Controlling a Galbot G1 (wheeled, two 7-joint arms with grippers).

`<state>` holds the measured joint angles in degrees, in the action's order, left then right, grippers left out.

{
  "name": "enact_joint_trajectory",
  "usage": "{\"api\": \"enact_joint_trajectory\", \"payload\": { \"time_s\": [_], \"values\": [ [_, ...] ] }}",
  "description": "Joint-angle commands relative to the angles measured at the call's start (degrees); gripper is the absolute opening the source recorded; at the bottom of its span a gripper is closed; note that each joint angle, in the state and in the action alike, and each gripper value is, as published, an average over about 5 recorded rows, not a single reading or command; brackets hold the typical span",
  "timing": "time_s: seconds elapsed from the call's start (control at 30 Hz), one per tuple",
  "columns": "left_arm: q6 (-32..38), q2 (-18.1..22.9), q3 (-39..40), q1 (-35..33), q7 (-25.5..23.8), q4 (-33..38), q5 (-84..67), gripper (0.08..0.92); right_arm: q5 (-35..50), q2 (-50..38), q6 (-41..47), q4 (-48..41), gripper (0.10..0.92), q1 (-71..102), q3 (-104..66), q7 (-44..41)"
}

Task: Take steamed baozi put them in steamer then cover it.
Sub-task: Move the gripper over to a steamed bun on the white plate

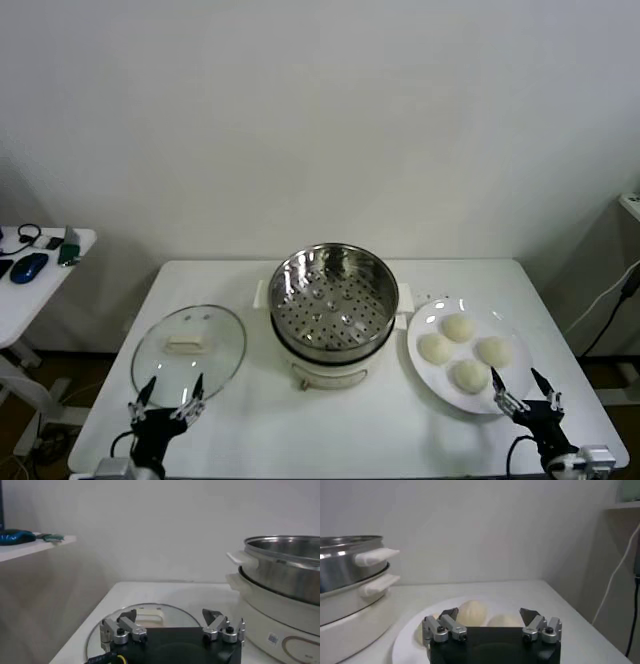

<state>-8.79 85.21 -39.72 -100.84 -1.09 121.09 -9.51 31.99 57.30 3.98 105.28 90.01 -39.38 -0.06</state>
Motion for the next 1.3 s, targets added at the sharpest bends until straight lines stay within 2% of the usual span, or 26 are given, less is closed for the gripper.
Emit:
{"api": "enact_joint_trajectory", "payload": {
  "time_s": [0.03,0.27,0.37,0.53,0.67,0.93,1.1,1.3],
  "values": [
    [0.11,-0.11,0.3,-0.06,-0.01,0.39,-0.03,0.823,-4.13,-12.46,11.43,-6.54,0.823,-22.79,7.2,-3.12],
    [0.22,0.11,0.75,0.08,0.0,0.75,0.09,0.823,-15.31,-32.54,14.44,-13.96,0.823,-46.09,34.75,-23.56],
    [0.39,0.38,0.78,-0.15,-0.01,0.92,0.13,0.823,-21.14,-37.65,11.84,-18.6,0.823,-59.6,50.1,-34.4],
    [0.88,0.44,0.75,-0.89,-0.03,1.21,0.12,0.823,-27.75,-39.98,0.75,-29.45,0.823,-88.06,77.99,-51.71],
    [1.24,0.45,0.64,-1.21,-0.02,0.97,0.09,0.823,-27.15,-37.23,-4.71,-34.91,0.823,-107.0,98.1,-61.06],
    [1.95,0.39,0.63,-1.32,-0.04,0.18,-0.06,0.823,-18.88,-28.46,-0.84,-38.16,0.823,-118.81,118.5,-63.26],
    [2.38,0.27,0.52,-1.08,-0.04,-0.32,-0.12,0.823,-17.51,-23.75,2.09,-40.84,0.823,-115.85,119.0,-59.92],
    [2.76,0.07,0.18,-0.97,0.02,-1.07,-0.13,0.823,-17.54,-18.58,4.14,-44.22,0.823,-107.71,112.05,-53.3]
  ]
}}
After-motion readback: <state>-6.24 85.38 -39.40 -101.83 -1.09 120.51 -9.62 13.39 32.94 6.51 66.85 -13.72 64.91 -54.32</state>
